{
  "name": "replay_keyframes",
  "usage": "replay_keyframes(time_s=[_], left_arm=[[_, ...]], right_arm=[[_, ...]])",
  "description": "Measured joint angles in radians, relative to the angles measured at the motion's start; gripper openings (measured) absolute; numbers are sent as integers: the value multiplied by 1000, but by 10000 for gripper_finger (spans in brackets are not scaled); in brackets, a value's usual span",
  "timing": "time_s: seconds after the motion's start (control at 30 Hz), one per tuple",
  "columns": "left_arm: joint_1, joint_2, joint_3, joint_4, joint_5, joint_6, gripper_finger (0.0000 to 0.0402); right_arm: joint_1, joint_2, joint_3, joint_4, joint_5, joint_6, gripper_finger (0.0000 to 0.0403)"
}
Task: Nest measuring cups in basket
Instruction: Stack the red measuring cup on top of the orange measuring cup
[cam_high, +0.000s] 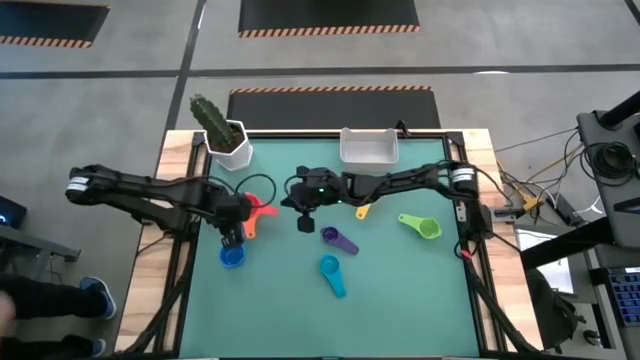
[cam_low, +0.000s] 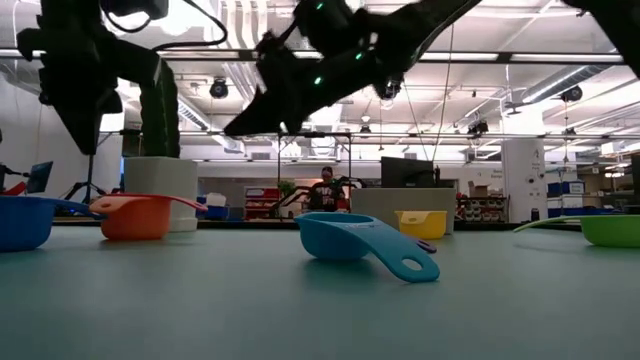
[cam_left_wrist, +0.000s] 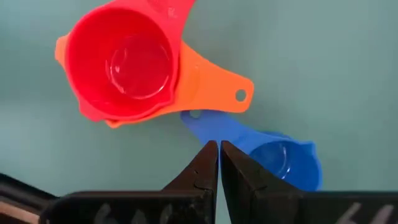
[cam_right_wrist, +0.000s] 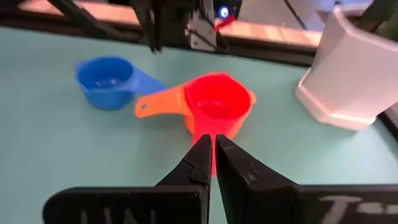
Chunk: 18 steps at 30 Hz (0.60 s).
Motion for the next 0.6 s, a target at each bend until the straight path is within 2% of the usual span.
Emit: replay_keyframes(time_s=[0.13, 0.3, 0.6], left_arm=[[0, 0, -48, 7, -15, 40, 0], [-5, -15, -129, 75, -79, 1, 0], [-7, -22, -210, 168, -81, -21, 0]], right_arm=[[-5, 97, 97, -24, 4, -1, 9], [-29, 180, 191, -15, 8, 32, 8], [-62, 271, 253, -21, 10, 72, 9]])
